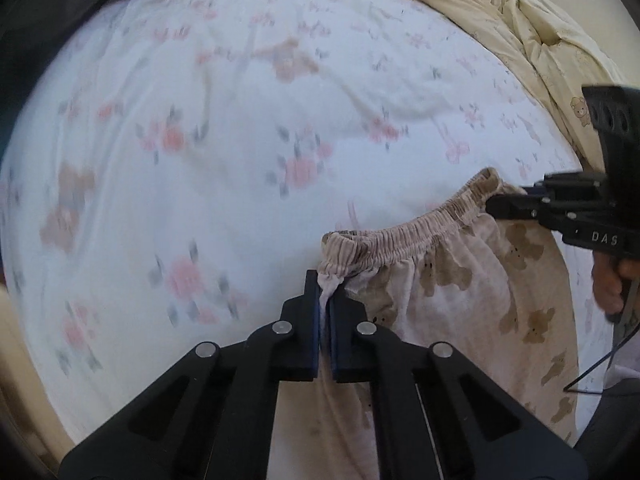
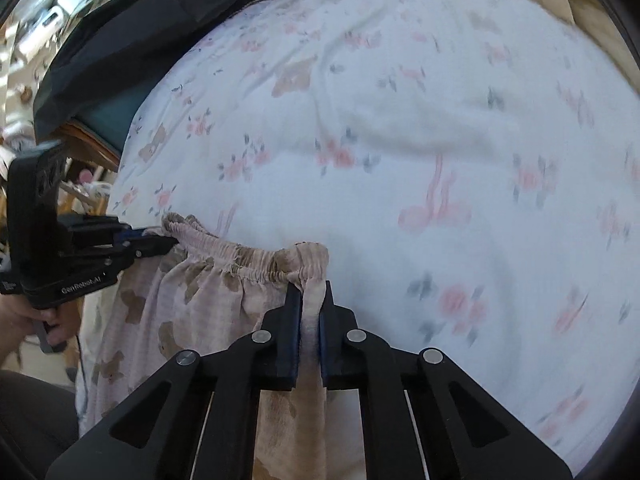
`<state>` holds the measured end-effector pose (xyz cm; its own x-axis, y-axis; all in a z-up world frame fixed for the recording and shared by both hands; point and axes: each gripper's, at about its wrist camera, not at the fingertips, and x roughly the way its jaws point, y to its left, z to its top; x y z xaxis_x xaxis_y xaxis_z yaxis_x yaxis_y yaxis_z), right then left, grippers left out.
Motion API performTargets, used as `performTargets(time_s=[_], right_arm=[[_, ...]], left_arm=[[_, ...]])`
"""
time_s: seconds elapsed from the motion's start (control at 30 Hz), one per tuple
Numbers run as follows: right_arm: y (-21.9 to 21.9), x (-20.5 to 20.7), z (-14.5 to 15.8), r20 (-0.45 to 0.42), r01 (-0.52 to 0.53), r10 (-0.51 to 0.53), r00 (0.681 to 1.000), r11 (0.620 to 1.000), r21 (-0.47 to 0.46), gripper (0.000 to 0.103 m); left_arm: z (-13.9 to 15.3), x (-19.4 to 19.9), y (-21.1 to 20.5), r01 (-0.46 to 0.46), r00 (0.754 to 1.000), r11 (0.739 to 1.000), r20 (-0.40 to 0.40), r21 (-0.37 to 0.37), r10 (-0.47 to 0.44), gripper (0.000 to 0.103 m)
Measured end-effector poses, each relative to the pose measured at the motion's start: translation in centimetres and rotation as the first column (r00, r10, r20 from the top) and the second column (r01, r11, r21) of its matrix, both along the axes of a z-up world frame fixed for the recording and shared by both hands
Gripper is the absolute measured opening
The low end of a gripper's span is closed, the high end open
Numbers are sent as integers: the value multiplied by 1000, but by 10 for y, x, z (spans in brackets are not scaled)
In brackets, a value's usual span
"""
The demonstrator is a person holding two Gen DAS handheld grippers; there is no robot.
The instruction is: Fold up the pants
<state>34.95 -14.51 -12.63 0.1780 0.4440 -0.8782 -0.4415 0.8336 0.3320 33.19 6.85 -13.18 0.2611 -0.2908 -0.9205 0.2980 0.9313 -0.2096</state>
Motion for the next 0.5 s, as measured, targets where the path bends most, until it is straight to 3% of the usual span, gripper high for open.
performTargets(time_s=[0.17, 0.33, 0.5], right_arm=[[3, 55, 27, 30, -11, 12, 999, 999, -49, 6], [12, 93, 75, 195, 24, -3, 981, 994, -108, 6], [15, 92, 72, 222, -32, 76, 972, 980, -195, 6]], left_arm=[[35, 52, -7, 87, 994, 994, 60, 72, -92, 2], [80, 86, -18, 126, 958, 975, 233, 183, -167, 2], [66, 72, -33, 220, 930, 936, 229, 275, -286, 2]])
